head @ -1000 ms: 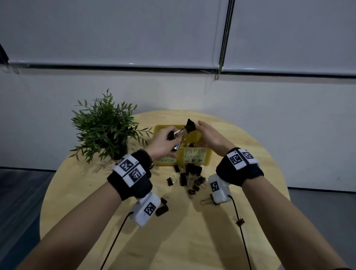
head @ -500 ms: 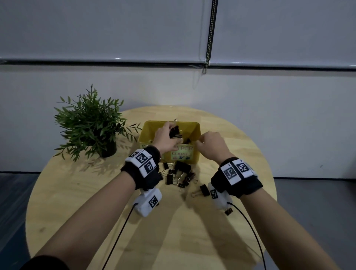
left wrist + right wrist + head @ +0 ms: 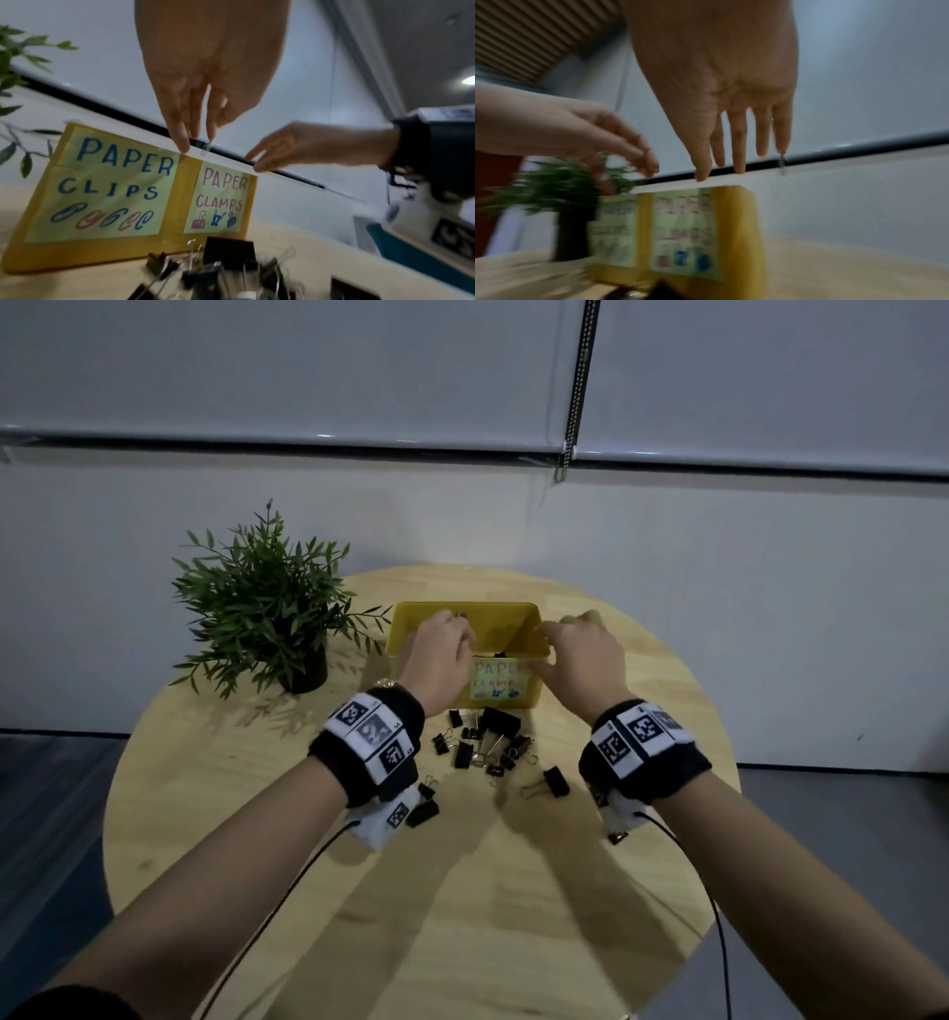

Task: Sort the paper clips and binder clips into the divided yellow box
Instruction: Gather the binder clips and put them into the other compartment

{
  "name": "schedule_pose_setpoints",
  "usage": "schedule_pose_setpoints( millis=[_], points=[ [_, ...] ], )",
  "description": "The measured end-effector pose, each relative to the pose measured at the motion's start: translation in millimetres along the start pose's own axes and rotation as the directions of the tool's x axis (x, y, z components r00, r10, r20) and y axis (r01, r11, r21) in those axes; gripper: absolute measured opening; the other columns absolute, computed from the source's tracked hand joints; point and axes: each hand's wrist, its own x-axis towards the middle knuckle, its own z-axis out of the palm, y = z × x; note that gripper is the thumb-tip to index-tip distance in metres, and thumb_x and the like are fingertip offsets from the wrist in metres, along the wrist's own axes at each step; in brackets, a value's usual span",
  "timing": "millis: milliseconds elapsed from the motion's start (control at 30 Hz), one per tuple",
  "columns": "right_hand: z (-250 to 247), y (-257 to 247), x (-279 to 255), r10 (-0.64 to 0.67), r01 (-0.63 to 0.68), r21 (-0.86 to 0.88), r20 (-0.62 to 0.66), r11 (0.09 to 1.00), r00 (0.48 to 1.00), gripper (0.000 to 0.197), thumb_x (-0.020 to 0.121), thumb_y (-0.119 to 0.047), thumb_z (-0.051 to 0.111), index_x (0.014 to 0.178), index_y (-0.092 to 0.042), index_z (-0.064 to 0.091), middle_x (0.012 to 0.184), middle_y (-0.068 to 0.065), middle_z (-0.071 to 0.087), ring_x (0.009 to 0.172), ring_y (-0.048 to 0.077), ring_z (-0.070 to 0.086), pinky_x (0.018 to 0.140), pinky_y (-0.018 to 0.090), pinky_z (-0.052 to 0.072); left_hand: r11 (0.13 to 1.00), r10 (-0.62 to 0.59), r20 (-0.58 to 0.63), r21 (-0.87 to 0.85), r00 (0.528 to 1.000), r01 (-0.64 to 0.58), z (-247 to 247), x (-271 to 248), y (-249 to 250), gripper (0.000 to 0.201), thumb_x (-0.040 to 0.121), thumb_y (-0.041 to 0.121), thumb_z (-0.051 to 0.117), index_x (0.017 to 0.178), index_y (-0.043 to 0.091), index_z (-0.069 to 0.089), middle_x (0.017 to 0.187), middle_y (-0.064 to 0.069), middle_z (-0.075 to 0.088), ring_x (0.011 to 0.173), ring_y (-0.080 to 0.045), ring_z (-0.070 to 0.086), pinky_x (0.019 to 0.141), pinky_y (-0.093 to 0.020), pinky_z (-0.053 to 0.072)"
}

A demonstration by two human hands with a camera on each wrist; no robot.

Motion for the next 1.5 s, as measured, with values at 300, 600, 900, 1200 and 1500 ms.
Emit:
schedule_pose_setpoints(
  millis=[300, 600, 900, 1200, 1500],
  points=[
    [18.4, -25.8, -37.3, -0.237, 0.255, 0.069, 0.654, 0.964, 0.719, 0.05, 0.088, 0.003, 0.043, 0.133, -0.015, 0.056, 0.143, 0.008, 0.044, 0.126, 0.029, 0.048, 0.106, 0.039, 0.042, 0.939, -0.133, 0.621, 0.328, 0.773, -0.102, 28.5, -24.7, -23.7, 0.054, 0.091, -0.003, 0.037, 0.144, 0.01, 0.034, 0.133, -0.008, 0.041, 0.119, -0.028, 0.044, 0.105, -0.042, 0.04],
    [-34.0, 33.1, -87.7, 0.171, -0.191, -0.086, 0.852, 0.978, 0.494, 0.09, 0.066, -0.043, 0.084, 0.135, -0.02, 0.031, 0.082, 0.001, 0.059, 0.06, 0.016, 0.064, 0.07, 0.038, 0.06, 0.965, -0.175, 0.63, 0.263, 0.757, 0.004, 31.6, -16.8, -33.1, 0.048, 0.091, 0.011, 0.045, 0.139, 0.012, 0.043, 0.138, -0.014, 0.034, 0.13, -0.036, 0.035, 0.111, -0.05, 0.033],
    [13.7, 18.0, -78.4, 0.117, -0.428, 0.174, 0.812, 0.887, 0.572, 0.07, 0.074, -0.018, 0.08, 0.127, -0.016, 0.036, 0.093, 0.004, 0.059, 0.061, 0.021, 0.07, 0.059, 0.033, 0.06, 0.957, -0.19, 0.738, 0.286, 0.648, -0.046, 31.8, -30.0, -21.5, 0.06, 0.092, 0.038, 0.05, 0.144, 0.012, 0.036, 0.137, -0.01, 0.036, 0.133, -0.037, 0.029, 0.111, -0.05, 0.03],
    [34.9, -21.1, -40.5, -0.017, -0.006, 0.03, 0.717, 1.0, 0.697, 0.127, 0.051, -0.051, 0.089, 0.145, -0.045, 0.004, 0.148, 0.015, 0.023, 0.119, 0.037, 0.055, 0.094, 0.044, 0.052, 0.925, -0.312, 0.73, 0.38, 0.608, 0.018, 22.3, -53.1, -24.7, 0.123, 0.047, 0.047, 0.09, 0.146, 0.024, 0.02, 0.15, -0.009, 0.01, 0.137, -0.039, 0.019, 0.108, -0.054, 0.036],
    [46.3, -24.5, -34.4, -0.119, 0.103, 0.066, 0.701, 0.993, 0.703, 0.076, 0.077, -0.053, 0.07, 0.138, -0.03, 0.03, 0.128, 0.014, 0.044, 0.109, 0.036, 0.057, 0.084, 0.04, 0.046, 0.958, -0.215, 0.596, 0.281, 0.773, 0.05, 36.3, -75.7, -35.6, 0.069, 0.083, 0.046, 0.065, 0.136, 0.016, 0.032, 0.129, -0.015, 0.036, 0.115, -0.04, 0.044, 0.096, -0.046, 0.043]
  ],
)
